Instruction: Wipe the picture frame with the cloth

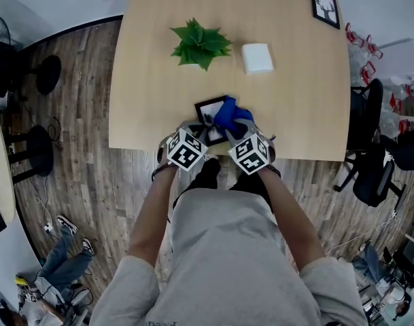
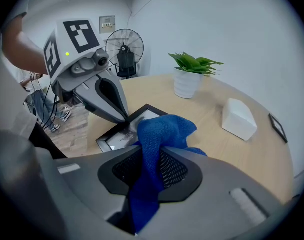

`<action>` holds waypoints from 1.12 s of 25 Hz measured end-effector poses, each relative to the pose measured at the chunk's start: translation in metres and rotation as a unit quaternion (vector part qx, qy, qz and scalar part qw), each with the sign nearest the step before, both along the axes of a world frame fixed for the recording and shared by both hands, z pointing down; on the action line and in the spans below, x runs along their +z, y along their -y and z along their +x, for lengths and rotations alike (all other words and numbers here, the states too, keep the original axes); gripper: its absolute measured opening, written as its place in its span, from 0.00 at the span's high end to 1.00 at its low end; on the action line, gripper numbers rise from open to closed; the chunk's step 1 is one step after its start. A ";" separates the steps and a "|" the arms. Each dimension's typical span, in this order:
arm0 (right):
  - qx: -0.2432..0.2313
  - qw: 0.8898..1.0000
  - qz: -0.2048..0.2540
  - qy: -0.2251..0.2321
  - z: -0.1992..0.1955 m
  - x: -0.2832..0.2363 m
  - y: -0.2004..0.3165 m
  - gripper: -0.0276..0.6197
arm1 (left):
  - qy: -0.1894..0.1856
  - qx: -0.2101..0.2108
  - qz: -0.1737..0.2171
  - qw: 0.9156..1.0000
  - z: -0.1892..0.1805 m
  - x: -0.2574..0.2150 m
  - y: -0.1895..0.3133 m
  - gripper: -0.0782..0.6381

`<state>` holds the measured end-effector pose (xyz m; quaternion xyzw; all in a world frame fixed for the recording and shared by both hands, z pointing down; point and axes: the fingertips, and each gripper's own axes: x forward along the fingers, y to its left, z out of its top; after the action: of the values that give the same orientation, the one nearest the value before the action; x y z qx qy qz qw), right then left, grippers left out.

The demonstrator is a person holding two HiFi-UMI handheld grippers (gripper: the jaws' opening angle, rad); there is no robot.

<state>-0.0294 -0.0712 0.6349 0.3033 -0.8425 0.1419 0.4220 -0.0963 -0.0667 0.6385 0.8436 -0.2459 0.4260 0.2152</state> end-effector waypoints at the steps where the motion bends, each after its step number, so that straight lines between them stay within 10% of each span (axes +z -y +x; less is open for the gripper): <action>1: -0.001 1.000 -0.002 0.002 0.001 0.000 -0.002 0.83 | 0.000 0.000 0.000 1.000 0.000 0.000 0.000 0.82; 28: -0.020 0.999 -0.024 0.018 0.004 -0.001 -0.046 0.83 | -0.006 -0.004 -0.001 1.000 0.000 0.001 0.000 0.82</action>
<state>-0.0256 -0.0247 0.6342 0.2739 -0.8522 0.1592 0.4164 -0.0967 -0.0665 0.6393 0.8450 -0.2479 0.4199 0.2194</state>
